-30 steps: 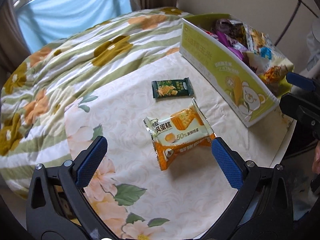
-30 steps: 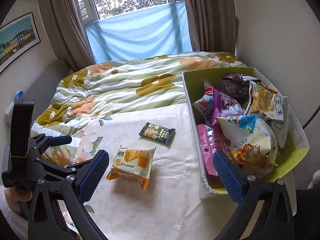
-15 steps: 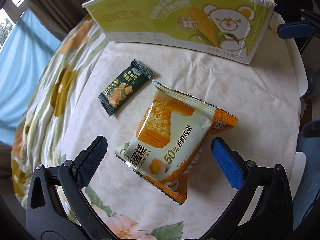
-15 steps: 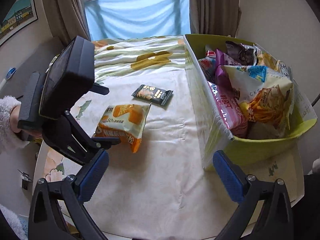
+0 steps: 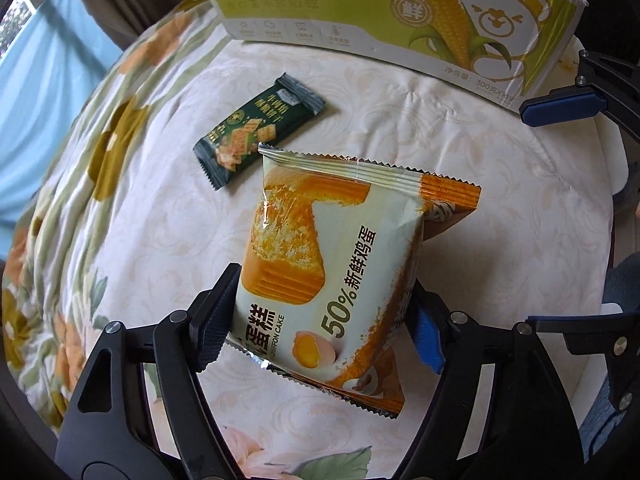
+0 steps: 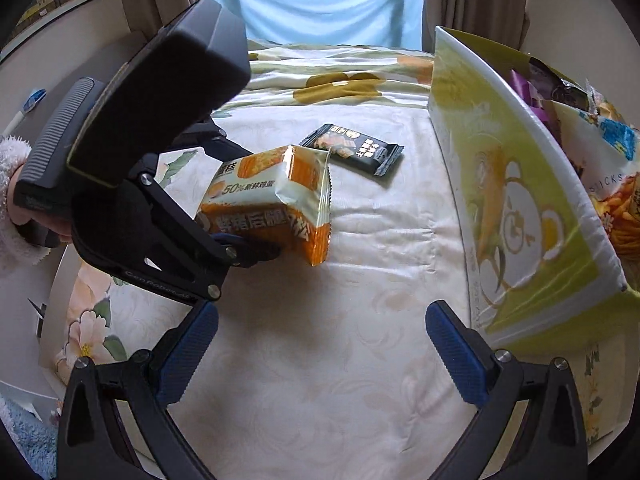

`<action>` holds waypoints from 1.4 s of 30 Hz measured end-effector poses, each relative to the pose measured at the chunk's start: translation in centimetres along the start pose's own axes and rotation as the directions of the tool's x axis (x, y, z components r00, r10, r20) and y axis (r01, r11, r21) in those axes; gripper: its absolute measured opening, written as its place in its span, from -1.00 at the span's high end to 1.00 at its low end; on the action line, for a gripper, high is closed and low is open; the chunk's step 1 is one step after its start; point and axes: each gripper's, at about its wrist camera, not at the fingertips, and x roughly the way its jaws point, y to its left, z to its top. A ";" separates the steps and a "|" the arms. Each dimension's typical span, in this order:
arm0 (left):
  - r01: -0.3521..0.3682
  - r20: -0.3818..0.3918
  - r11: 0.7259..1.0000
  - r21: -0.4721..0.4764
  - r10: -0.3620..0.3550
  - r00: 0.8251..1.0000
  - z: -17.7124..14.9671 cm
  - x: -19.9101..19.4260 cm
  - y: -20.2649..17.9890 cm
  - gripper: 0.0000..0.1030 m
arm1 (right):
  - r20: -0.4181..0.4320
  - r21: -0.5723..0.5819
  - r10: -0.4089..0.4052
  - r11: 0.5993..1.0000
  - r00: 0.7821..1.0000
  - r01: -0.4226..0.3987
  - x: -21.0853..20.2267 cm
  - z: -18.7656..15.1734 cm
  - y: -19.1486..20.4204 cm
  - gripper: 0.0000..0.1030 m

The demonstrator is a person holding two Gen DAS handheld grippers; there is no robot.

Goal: Organize snacks
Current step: 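Grasp the orange-white cake packet with the left tool while the right tool grasps the green packet, then carry the cake packet and green packet over the box and open both tools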

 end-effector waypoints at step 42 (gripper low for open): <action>-0.061 -0.056 0.811 -0.582 0.036 0.998 -6.1 0.1 7.0 -0.41 | -0.564 -0.487 -0.091 0.839 0.820 -0.242 14.9 15.4 -1.3 0.15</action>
